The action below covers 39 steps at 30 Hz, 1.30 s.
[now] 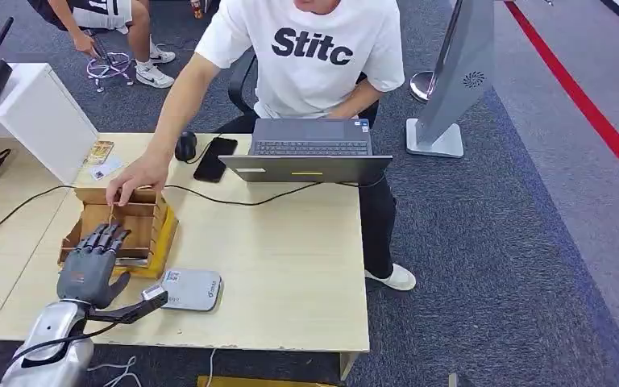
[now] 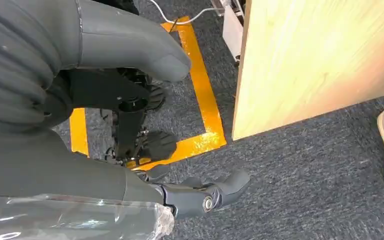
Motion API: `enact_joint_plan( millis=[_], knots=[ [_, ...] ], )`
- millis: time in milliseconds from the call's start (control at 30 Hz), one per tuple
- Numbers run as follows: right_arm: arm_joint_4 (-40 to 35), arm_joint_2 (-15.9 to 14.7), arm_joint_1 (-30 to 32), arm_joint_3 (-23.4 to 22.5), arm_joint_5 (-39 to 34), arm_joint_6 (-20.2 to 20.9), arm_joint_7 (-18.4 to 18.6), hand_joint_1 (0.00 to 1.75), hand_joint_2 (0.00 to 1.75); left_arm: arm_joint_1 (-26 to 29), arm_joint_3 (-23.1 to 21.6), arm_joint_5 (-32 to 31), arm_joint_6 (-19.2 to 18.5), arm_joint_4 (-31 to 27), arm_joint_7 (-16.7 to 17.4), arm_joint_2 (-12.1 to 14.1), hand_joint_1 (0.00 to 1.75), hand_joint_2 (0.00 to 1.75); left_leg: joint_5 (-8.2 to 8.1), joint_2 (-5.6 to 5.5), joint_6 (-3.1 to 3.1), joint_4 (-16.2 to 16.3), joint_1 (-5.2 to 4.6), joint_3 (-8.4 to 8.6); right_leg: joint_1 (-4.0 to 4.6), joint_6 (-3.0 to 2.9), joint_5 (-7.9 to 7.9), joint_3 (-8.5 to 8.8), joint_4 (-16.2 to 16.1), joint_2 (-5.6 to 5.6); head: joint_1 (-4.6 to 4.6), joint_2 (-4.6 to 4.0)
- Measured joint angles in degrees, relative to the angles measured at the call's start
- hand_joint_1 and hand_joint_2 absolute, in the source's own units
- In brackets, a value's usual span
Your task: Pass the card to the sensor for recognition and then transmit it.
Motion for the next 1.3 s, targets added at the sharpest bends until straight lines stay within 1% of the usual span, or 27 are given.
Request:
enact_joint_plan(
  millis=[700,733,767,1300],
  knots=[
    [0.0,0.0,0.0,0.0,0.0,-0.3,0.0,0.00,1.75,0.6,0.0,0.5,-0.1,0.0,-0.1,0.2,1.75,1.75,0.00,0.00,0.00,0.0,-0.01,-0.01,0.00,0.00,0.00,-0.03,0.0,0.02,0.00,0.00],
    [0.0,0.0,0.0,0.0,0.0,-0.3,0.0,0.00,1.75,0.6,0.0,0.5,-0.1,0.0,-0.1,0.2,1.15,1.75,0.00,0.00,0.00,0.0,-0.01,-0.01,0.00,0.00,0.00,-0.03,0.0,0.02,0.00,0.00],
    [0.0,0.0,0.0,0.0,0.0,-0.3,0.0,0.00,1.75,0.6,0.0,0.5,-0.1,0.0,-0.1,0.2,0.00,1.75,0.00,0.00,0.00,0.0,-0.01,-0.02,0.00,0.00,0.00,-0.03,0.0,0.02,0.00,0.00],
    [0.0,0.0,0.0,0.0,0.0,-0.3,0.0,0.00,1.75,0.5,0.0,0.4,0.1,0.0,-0.1,0.2,0.00,1.75,0.00,0.00,0.00,0.0,0.00,-0.02,0.00,0.00,0.00,-0.02,0.0,0.01,0.00,0.00]
  ],
)
